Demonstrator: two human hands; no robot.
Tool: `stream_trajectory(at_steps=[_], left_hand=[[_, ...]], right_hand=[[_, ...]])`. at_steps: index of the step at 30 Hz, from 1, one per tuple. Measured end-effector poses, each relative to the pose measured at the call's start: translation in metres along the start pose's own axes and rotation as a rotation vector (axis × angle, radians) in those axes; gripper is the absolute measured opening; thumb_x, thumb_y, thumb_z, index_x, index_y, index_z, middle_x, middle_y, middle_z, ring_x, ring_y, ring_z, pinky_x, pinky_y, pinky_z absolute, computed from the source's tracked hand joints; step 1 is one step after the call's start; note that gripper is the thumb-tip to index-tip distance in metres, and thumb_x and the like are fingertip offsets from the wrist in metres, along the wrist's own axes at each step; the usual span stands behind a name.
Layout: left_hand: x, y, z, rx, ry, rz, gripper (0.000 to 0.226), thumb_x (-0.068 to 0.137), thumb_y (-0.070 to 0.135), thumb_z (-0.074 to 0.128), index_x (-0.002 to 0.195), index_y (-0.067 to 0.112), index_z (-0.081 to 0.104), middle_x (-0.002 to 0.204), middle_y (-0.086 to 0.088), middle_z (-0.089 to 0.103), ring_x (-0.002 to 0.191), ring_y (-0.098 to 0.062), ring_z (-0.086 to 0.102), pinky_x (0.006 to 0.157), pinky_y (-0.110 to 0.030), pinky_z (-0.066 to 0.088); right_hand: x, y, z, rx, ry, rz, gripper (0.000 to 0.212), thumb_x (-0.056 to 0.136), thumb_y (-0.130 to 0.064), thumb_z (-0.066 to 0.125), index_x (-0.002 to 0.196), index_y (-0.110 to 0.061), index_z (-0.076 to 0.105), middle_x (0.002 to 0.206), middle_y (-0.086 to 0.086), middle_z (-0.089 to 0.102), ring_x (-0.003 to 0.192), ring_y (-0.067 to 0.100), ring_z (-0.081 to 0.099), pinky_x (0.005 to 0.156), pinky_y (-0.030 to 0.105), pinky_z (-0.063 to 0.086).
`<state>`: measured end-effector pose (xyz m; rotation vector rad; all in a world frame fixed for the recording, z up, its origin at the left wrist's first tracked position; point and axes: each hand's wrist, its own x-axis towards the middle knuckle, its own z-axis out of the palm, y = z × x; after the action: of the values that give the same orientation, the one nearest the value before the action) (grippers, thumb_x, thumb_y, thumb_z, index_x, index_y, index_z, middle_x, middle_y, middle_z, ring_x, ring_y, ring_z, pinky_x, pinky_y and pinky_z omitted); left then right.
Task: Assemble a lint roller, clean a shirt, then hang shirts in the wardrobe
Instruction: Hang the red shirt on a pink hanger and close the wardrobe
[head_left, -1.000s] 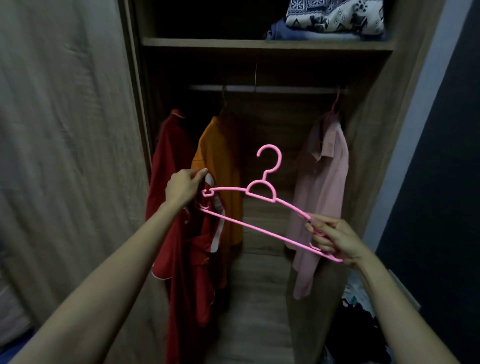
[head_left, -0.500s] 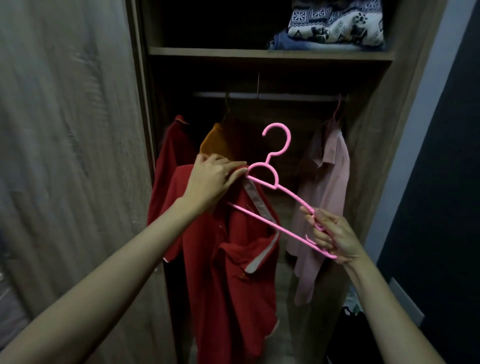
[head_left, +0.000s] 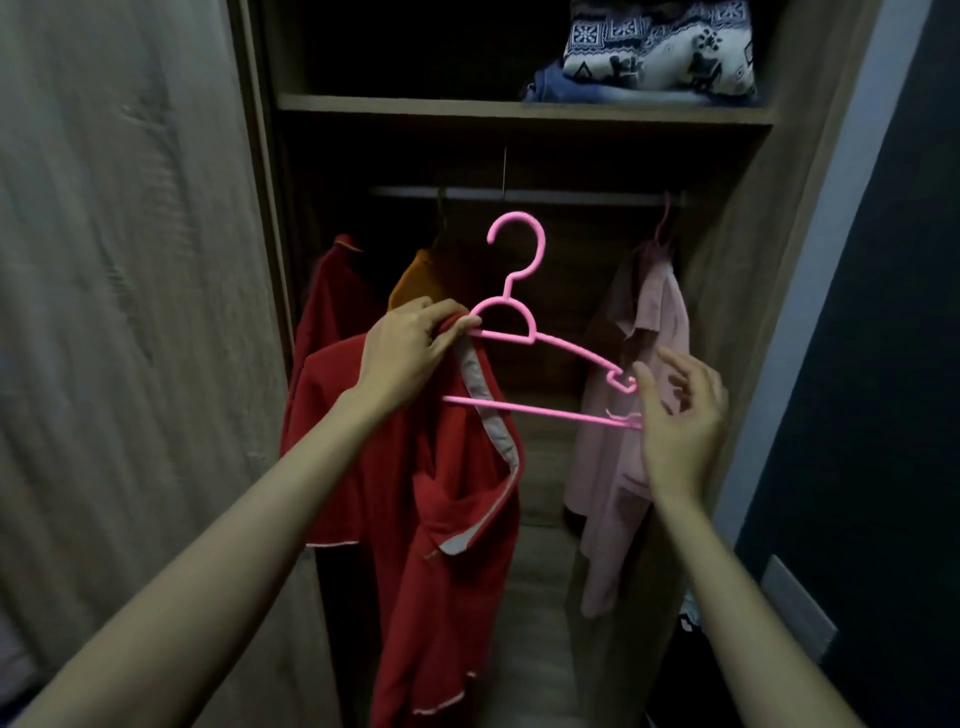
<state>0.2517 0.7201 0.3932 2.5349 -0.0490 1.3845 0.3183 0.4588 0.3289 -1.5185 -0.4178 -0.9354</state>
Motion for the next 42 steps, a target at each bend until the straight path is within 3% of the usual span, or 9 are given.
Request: stream_trajectory(at_steps=[3, 7, 12, 20, 22, 26, 31, 35, 42], left_hand=[[0.004, 0.005, -0.005, 0.012, 0.033, 0.000, 0.028, 0.091, 0.052, 0.052, 0.100, 0.031, 0.069, 0.078, 0.001, 0.059, 0.074, -0.016, 0.058, 0.061, -0.034, 0.045], [0.008, 0.004, -0.009, -0.006, 0.063, -0.008, 0.029, 0.091, 0.053, 0.052, 0.099, 0.031, 0.070, 0.081, 0.001, 0.061, 0.077, -0.018, 0.060, 0.062, -0.036, 0.046], [0.007, -0.013, -0.016, -0.089, 0.097, -0.054, 0.032, 0.090, 0.056, 0.050, 0.098, 0.032, 0.070, 0.082, 0.005, 0.063, 0.076, -0.015, 0.060, 0.066, -0.038, 0.049], [-0.010, -0.060, -0.026, -0.069, 0.129, -0.198, 0.049, 0.085, 0.067, 0.052, 0.071, 0.022, 0.065, 0.064, 0.002, 0.059, 0.062, -0.015, 0.056, 0.059, -0.040, 0.043], [-0.013, -0.064, -0.026, -0.035, 0.133, -0.246, 0.048, 0.085, 0.064, 0.053, 0.066, 0.020, 0.062, 0.060, 0.002, 0.055, 0.060, -0.015, 0.053, 0.057, -0.037, 0.041], [-0.016, -0.065, -0.023, -0.111, 0.105, -0.187, 0.029, 0.089, 0.042, 0.059, 0.068, 0.022, 0.061, 0.057, 0.009, 0.051, 0.056, -0.006, 0.047, 0.057, -0.031, 0.037], [-0.018, -0.081, -0.022, -0.125, 0.045, -0.058, 0.016, 0.092, 0.024, 0.062, 0.102, 0.019, 0.073, 0.088, 0.004, 0.073, 0.067, -0.005, 0.057, 0.063, -0.021, 0.043], [-0.019, -0.085, -0.023, -0.136, -0.001, 0.028, 0.024, 0.093, 0.028, 0.059, 0.113, 0.024, 0.069, 0.096, 0.006, 0.073, 0.066, -0.013, 0.062, 0.062, -0.033, 0.050], [-0.018, -0.093, -0.021, 0.137, -0.112, 0.151, 0.041, 0.090, 0.049, 0.042, 0.118, 0.032, 0.065, 0.073, 0.010, 0.052, 0.064, -0.014, 0.057, 0.050, -0.032, 0.045]], right_hand=[[-0.060, -0.006, 0.025, 0.123, -0.023, -0.029, 0.014, 0.090, -0.034, 0.058, 0.100, -0.024, 0.061, 0.097, -0.001, 0.063, 0.089, 0.018, 0.060, 0.080, 0.025, 0.049], [-0.124, 0.015, 0.070, 0.125, -0.306, 0.467, 0.039, 0.077, -0.054, 0.068, 0.102, -0.026, 0.061, 0.096, -0.002, 0.067, 0.084, 0.012, 0.063, 0.073, 0.023, 0.049], [-0.133, 0.037, 0.090, 0.121, -0.536, 0.607, 0.023, 0.085, -0.031, 0.070, 0.092, -0.010, 0.070, 0.074, -0.002, 0.069, 0.068, 0.006, 0.062, 0.063, 0.023, 0.049], [-0.076, 0.052, 0.073, 0.383, -0.421, 0.787, 0.011, 0.090, -0.014, 0.062, 0.082, -0.011, 0.070, 0.062, -0.004, 0.068, 0.055, 0.003, 0.059, 0.053, 0.018, 0.048], [-0.067, 0.055, 0.066, 0.428, -0.438, 0.809, 0.012, 0.084, -0.019, 0.069, 0.078, -0.009, 0.069, 0.065, 0.001, 0.068, 0.060, 0.012, 0.061, 0.058, 0.023, 0.048], [-0.053, 0.051, 0.055, 0.469, -0.512, 0.847, 0.019, 0.088, -0.014, 0.064, 0.071, -0.008, 0.062, 0.049, -0.005, 0.062, 0.042, 0.005, 0.056, 0.038, 0.015, 0.041], [-0.025, 0.051, 0.041, 0.444, -0.580, 0.780, 0.013, 0.091, -0.013, 0.059, 0.084, -0.008, 0.069, 0.063, 0.000, 0.072, 0.054, 0.008, 0.065, 0.051, 0.018, 0.053], [0.003, 0.052, 0.033, 0.440, -0.637, 0.732, 0.014, 0.092, -0.012, 0.056, 0.092, -0.009, 0.070, 0.069, 0.001, 0.073, 0.059, 0.008, 0.067, 0.054, 0.020, 0.055], [0.027, 0.042, 0.029, 0.341, -0.649, 0.648, 0.018, 0.091, -0.019, 0.060, 0.099, -0.007, 0.071, 0.075, 0.002, 0.075, 0.065, 0.011, 0.069, 0.059, 0.022, 0.057]])
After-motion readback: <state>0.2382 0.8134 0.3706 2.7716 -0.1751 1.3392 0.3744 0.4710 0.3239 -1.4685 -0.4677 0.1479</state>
